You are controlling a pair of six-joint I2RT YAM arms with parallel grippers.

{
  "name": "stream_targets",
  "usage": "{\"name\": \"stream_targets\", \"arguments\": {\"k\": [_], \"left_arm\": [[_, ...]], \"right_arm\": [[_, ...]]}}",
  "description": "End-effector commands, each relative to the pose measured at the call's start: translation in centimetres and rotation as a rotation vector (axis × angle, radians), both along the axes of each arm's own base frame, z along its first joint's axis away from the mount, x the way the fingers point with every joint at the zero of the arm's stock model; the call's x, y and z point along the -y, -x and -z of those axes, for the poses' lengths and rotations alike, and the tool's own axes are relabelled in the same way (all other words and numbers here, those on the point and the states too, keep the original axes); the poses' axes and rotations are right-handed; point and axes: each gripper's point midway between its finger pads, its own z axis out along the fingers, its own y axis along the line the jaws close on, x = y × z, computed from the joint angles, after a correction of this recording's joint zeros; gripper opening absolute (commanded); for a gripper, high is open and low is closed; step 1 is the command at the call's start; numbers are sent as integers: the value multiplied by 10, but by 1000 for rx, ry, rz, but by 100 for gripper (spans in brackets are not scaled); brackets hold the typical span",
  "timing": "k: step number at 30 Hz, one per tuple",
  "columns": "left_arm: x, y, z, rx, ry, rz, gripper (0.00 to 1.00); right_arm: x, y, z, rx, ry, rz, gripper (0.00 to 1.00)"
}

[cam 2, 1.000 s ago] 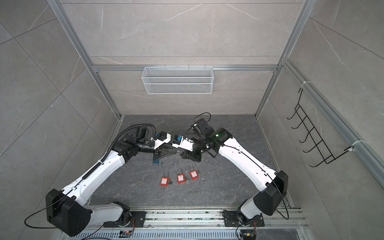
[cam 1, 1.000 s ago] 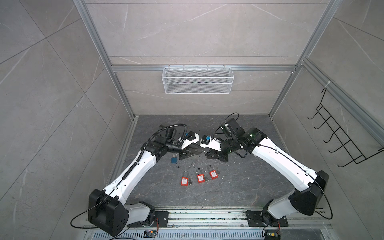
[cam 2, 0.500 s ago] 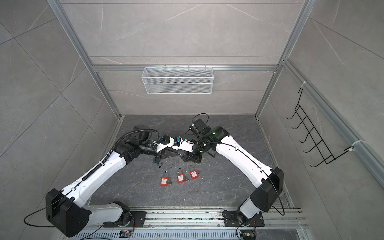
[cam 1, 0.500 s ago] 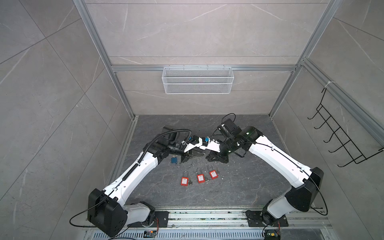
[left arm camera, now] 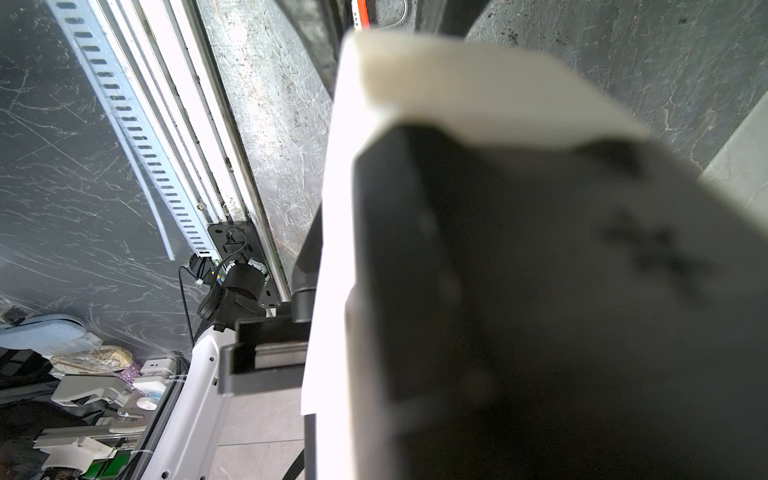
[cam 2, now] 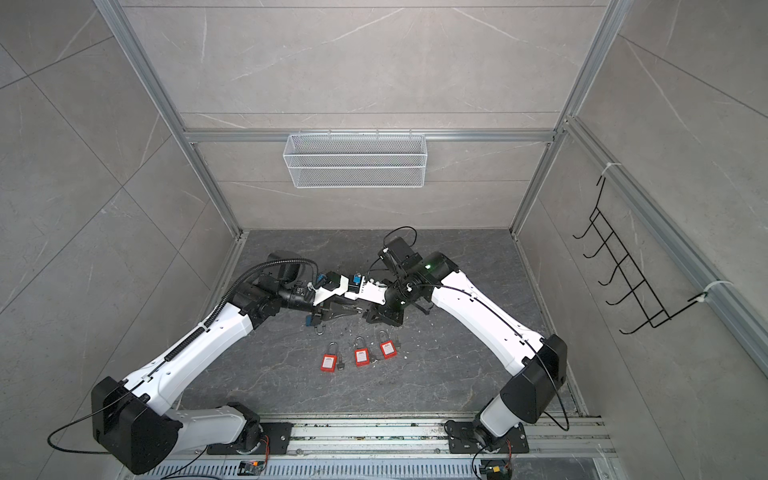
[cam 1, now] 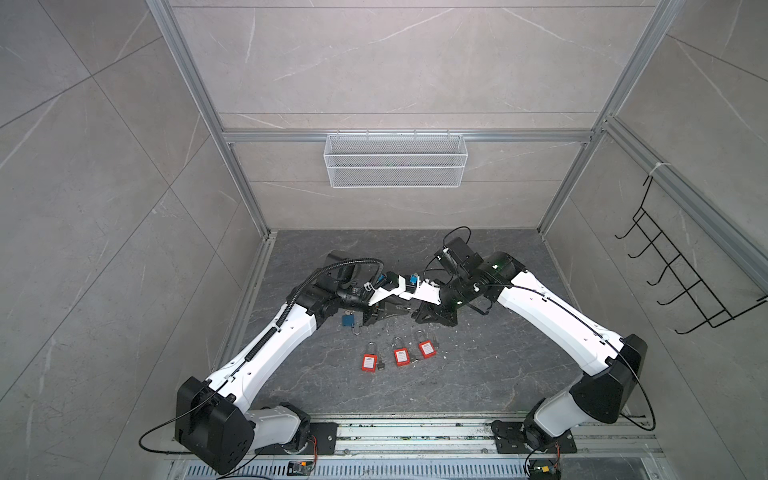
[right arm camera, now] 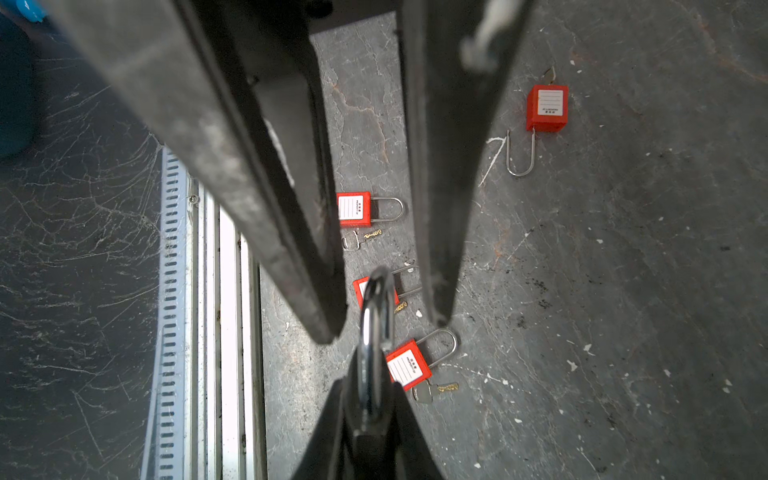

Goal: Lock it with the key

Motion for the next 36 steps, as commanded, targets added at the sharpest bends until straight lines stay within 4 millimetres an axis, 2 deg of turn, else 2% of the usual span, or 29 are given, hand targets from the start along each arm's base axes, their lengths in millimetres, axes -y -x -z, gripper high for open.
{"name": "stream_targets", "arguments": {"k": [1,14,21,23,26,36], "left_arm": [[1,8,-3,14,-3,28,22],[0,9,2,16,-3,25,23],[0,9,4,12,-7,25,11],[-1,8,5,12,-13,17,13],[-1,6,7,16,-22,7,25],[-1,2,9,6,-18,-23,23]], "right_arm": [[-9,-2,-27,70,-81,-24,3],[-11,-6,-30,110,-109,-11,2],[-13,-7,-34,119,-124,-11,2],[-13,-6,-36,123,-133,-13,2],[-12,-6,-37,132,-134,-15,1],[-11,-5,-37,133,-136,-12,1]]}}
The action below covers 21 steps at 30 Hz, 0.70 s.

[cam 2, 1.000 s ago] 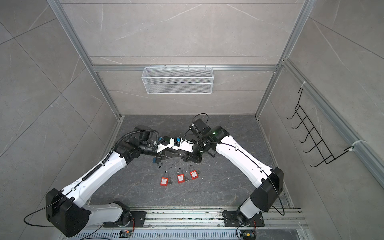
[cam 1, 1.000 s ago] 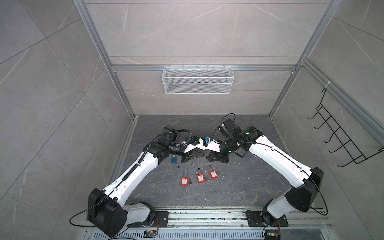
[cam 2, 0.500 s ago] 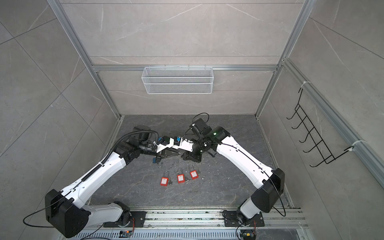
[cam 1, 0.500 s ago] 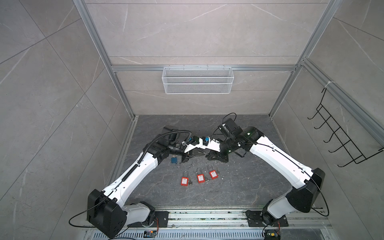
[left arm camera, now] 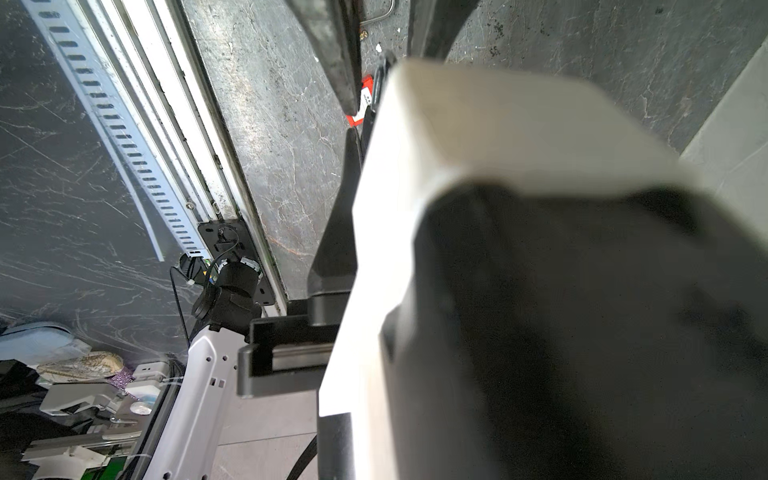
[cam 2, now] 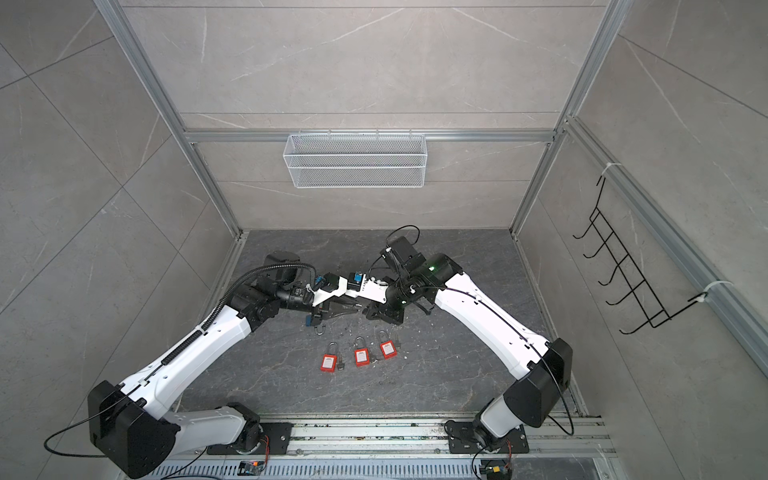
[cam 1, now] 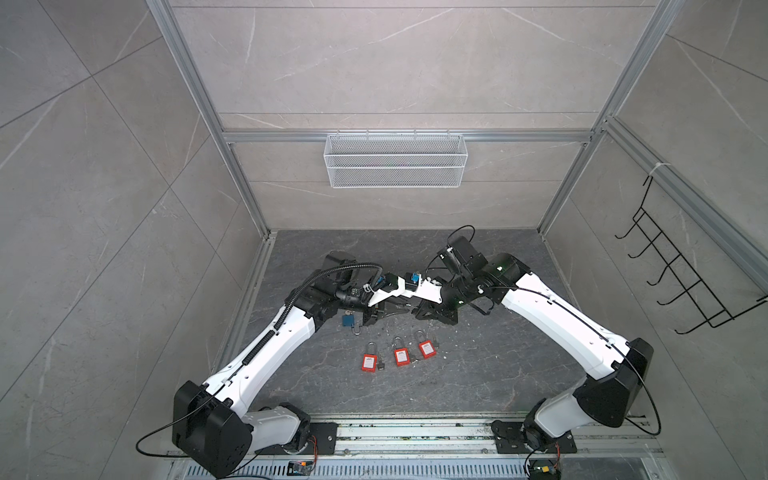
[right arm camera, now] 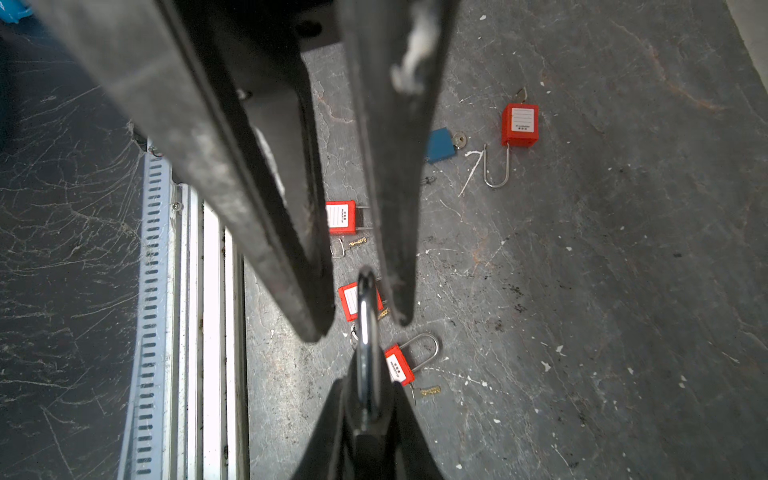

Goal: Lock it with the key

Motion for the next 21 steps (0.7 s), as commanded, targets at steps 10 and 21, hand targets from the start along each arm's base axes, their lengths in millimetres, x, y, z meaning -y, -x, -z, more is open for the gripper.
{"name": "stream_targets", "arguments": {"k": [10,21], "left_arm": [[1,3,12,-47,-26,-2,6],[1,-2,-12,-89,100,-3,0]], "right_arm": [[-13,-2,-33,87,-122,-23,2],[9,2,-22,97,-49,48,42]]}}
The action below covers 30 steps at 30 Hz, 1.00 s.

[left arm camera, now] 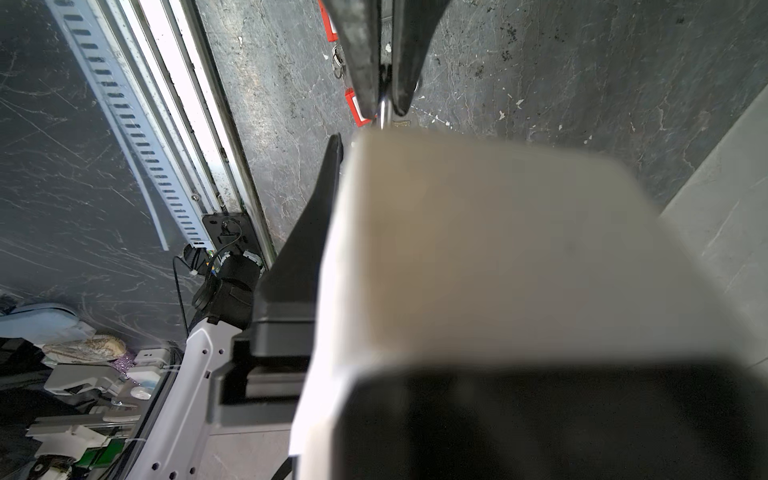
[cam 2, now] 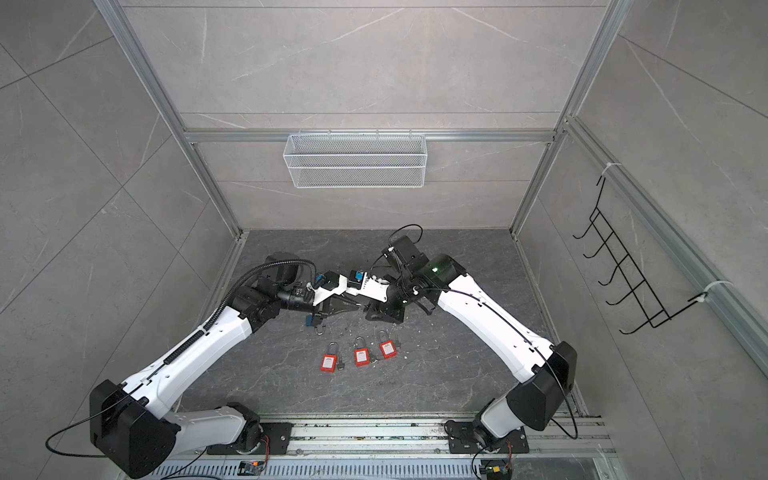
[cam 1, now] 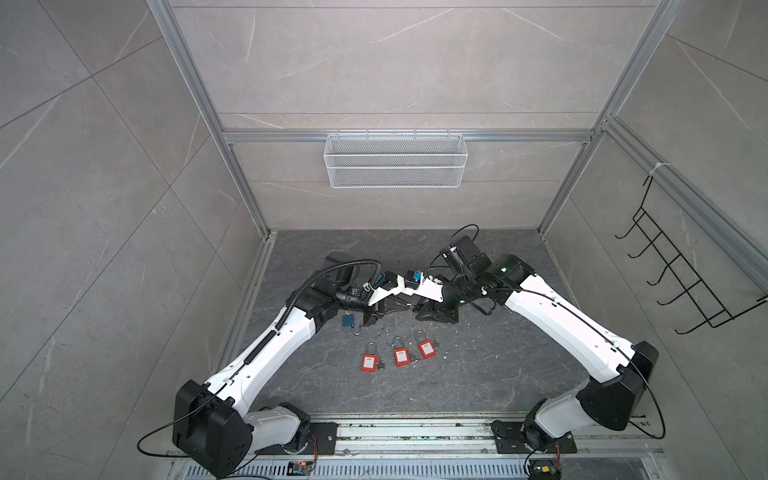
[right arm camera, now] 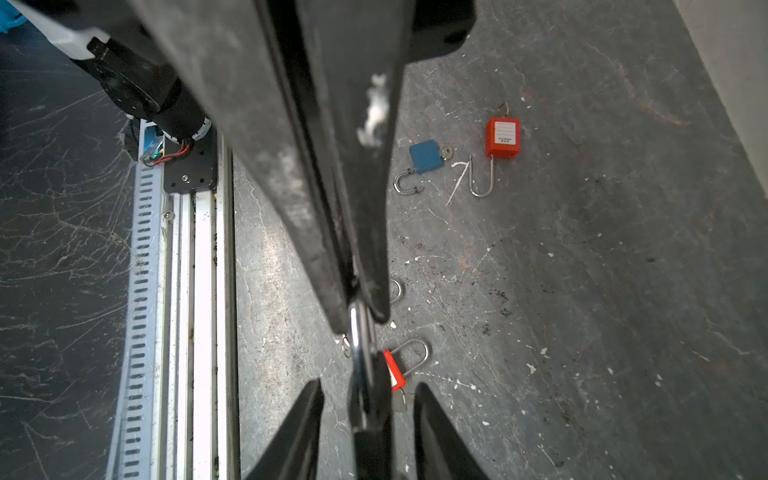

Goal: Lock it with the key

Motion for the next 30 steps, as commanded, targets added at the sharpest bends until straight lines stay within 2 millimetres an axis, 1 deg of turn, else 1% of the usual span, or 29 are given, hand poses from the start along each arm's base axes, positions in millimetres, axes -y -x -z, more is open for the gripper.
{"name": "stream_targets", "arguments": {"k": [1,5,9,11,13,19,24,27,30], "left_arm": [[2,1,-17,-21,94,24,0],[3,2,-26,-25,135,42,0],[3,3,-33,-20,168,49,0],[4,3,-35,-22,179,54,0],[4,5,-35,-29,181,61,0],[3,5,-34,-33,177,58,0],[2,4,-33,-23,168,46,0],[2,4,-32,-18,165,45,0],[2,4,-32,-18,164,44,0]], "right_arm": [[10,5,-12,72,-30,37,43],[15,9,-12,120,-95,61,44],[14,13,-11,137,-141,63,42],[14,11,-7,153,-153,72,41],[13,7,-6,166,-166,90,39],[7,1,-12,178,-204,104,35],[4,7,-18,146,-223,86,28],[5,10,-16,125,-218,90,27],[7,12,-20,131,-229,98,27]]}}
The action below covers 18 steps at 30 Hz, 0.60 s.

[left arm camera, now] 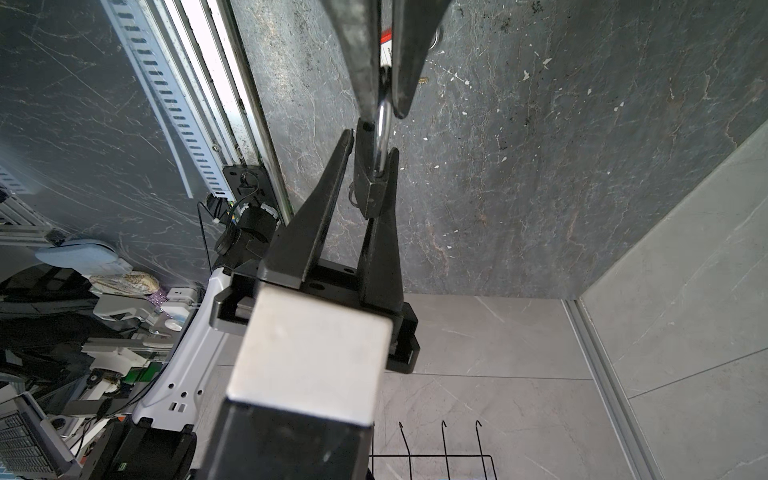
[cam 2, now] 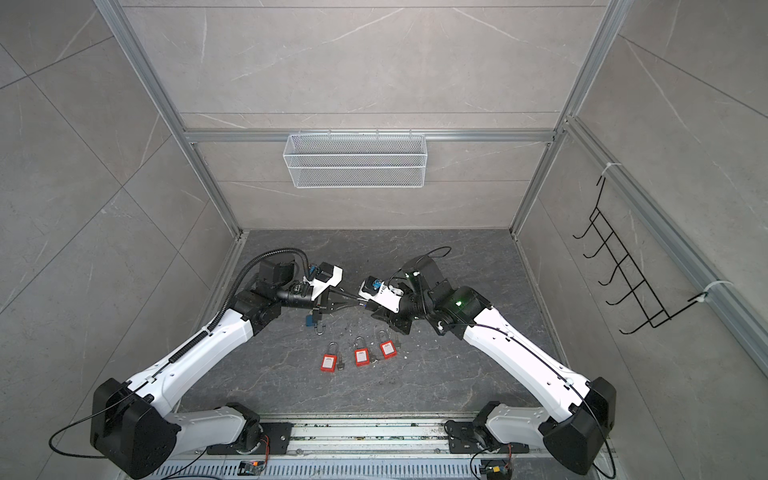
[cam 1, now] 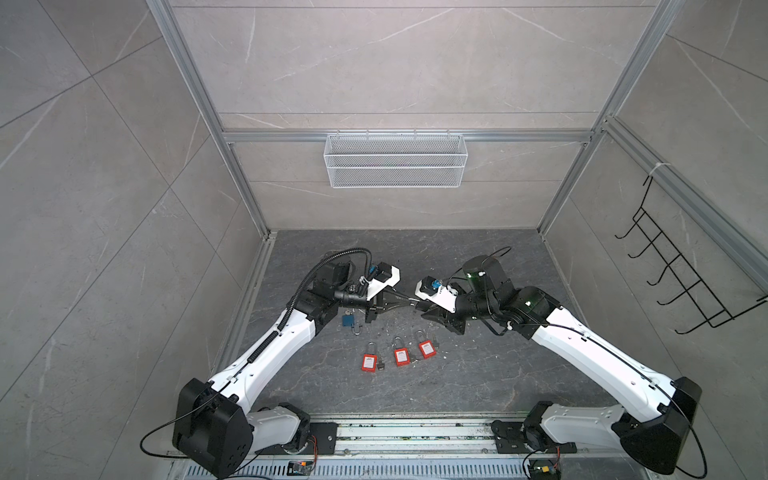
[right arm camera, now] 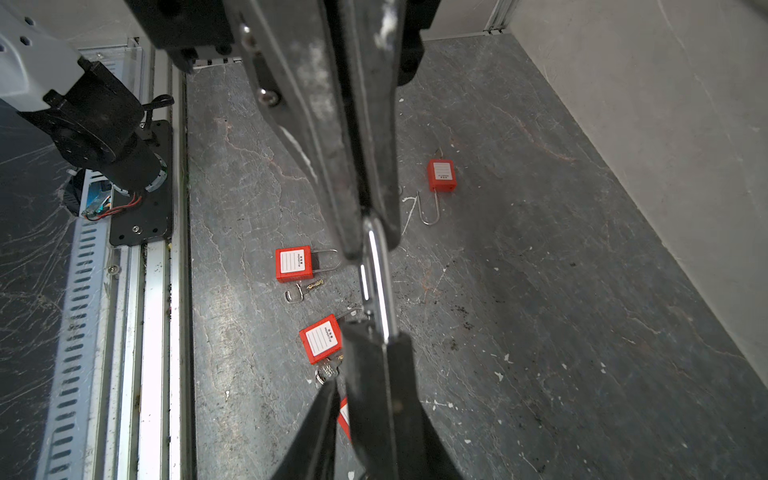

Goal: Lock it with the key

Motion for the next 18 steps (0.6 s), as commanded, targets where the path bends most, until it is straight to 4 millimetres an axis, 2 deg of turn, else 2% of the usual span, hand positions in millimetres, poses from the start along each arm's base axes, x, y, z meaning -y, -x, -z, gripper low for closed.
{"name": "stream_targets", "arguments": {"k": [1,5,11,18], "left_arm": [[-2,6,-14,53,36,24,0],[-2,8,-13,48,33,30,0],[-3,10,-13,48,31,38,0],[-4,12,-13,58,25,38,0]], "right_arm": [[-5,8,-21,7,-64,-23,28],[-4,6,-26,19,-56,-16,35],[-5,6,-23,-3,-12,-40,37],[-4,10,-22,-6,6,-71,27]]}}
